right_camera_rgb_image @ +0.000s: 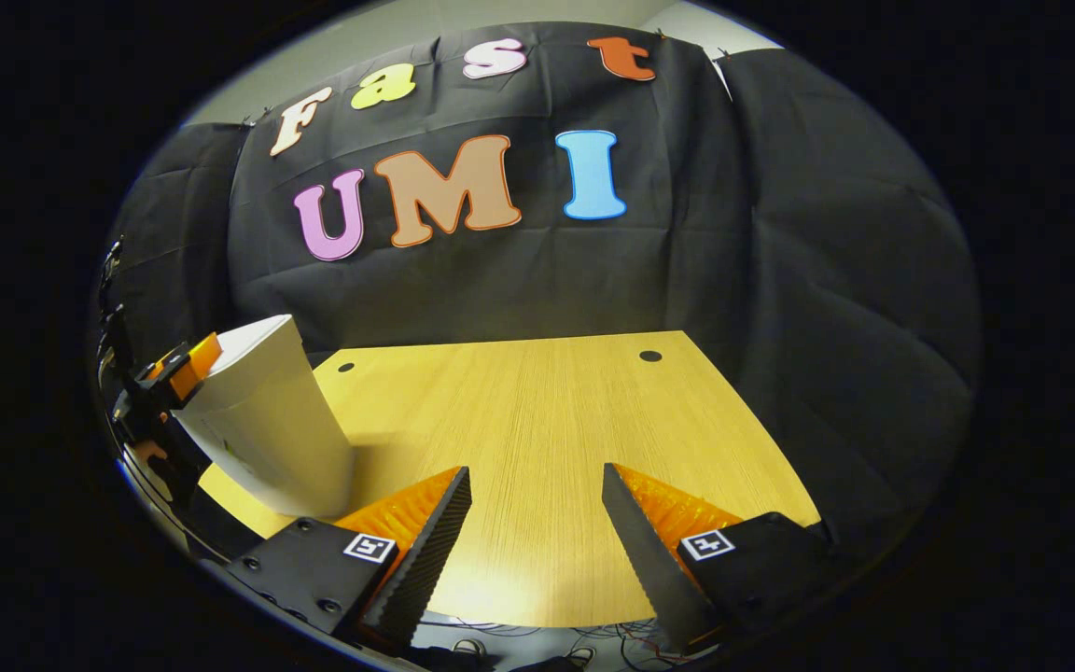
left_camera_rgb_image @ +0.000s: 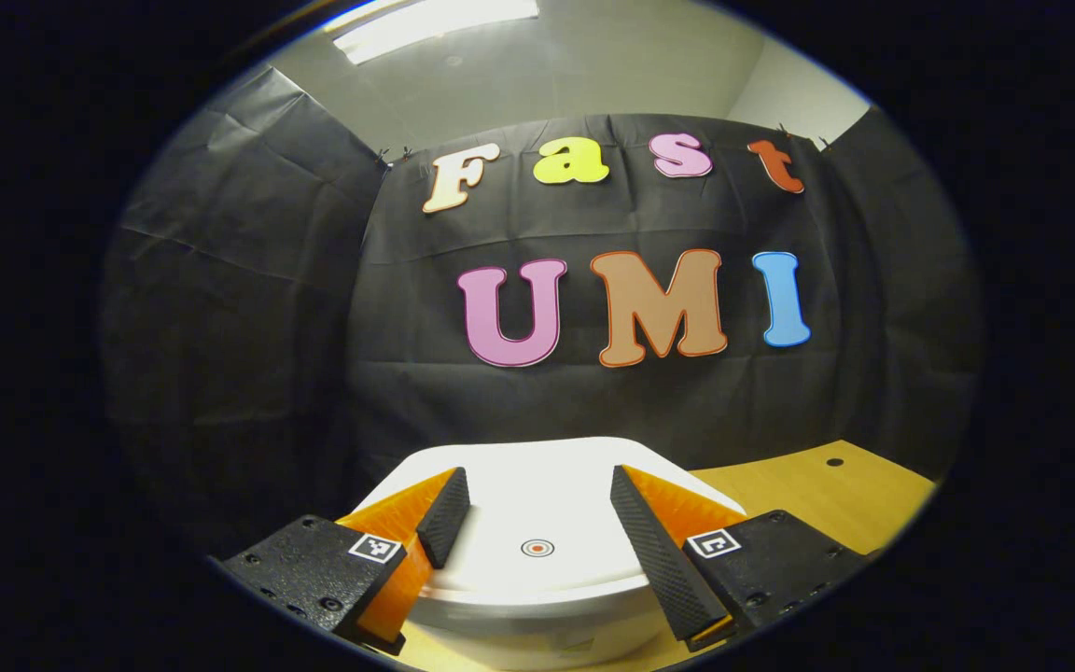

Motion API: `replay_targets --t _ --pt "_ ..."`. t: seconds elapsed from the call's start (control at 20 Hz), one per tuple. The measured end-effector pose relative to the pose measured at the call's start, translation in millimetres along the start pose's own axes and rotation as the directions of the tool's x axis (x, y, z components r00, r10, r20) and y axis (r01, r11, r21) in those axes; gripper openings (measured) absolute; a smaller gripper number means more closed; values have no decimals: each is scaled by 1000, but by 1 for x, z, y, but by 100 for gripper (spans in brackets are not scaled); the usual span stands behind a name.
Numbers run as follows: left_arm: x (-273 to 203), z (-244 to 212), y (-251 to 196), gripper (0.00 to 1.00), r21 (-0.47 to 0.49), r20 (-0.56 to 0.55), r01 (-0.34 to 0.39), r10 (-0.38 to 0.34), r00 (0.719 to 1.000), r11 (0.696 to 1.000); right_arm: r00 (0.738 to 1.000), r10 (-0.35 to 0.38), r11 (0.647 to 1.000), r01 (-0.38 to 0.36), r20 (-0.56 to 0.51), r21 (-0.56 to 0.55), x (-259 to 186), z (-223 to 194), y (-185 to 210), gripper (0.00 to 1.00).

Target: Press the lid of the desktop garbage bin to open it, pick up the crumpled paper on the desktop and throw it into the bin, then pick up the pop can on the desktop and drop it into the bin, and finally close the garbage bin lid.

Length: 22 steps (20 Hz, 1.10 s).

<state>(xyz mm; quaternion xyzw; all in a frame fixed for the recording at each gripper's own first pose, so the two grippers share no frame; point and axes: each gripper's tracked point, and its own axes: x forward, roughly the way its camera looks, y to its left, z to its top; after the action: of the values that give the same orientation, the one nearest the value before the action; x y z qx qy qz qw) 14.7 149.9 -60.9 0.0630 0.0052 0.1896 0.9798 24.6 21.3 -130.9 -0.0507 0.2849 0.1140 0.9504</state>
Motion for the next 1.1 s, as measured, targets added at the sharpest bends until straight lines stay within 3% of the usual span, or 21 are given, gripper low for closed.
replay_targets --t 0.25,0.5,0.8,0.95,1.05,1.1 --pt "5 0 0 95 -4 -10 23 -24 1000 1000 1000 9 1000 -9 6 -1 -11 0 -2 95" --pt "-2 20 -5 92 83 14 47 -48 999 995 1000 11 1000 -12 20 26 -13 3 -2 95" --pt "-21 59 -13 91 -86 7 63 -62 998 994 996 41 998 -45 82 44 -14 21 14 95" --pt "-41 73 -19 91 -77 8 62 -61 998 995 986 49 995 -63 158 83 -24 41 22 95" --pt "-56 76 -29 96 -60 14 90 -89 996 994 978 26 995 -46 205 91 -31 52 21 95" --pt "-61 76 -37 93 -62 11 108 -108 994 992 974 19 995 -41 224 93 -36 55 23 95"
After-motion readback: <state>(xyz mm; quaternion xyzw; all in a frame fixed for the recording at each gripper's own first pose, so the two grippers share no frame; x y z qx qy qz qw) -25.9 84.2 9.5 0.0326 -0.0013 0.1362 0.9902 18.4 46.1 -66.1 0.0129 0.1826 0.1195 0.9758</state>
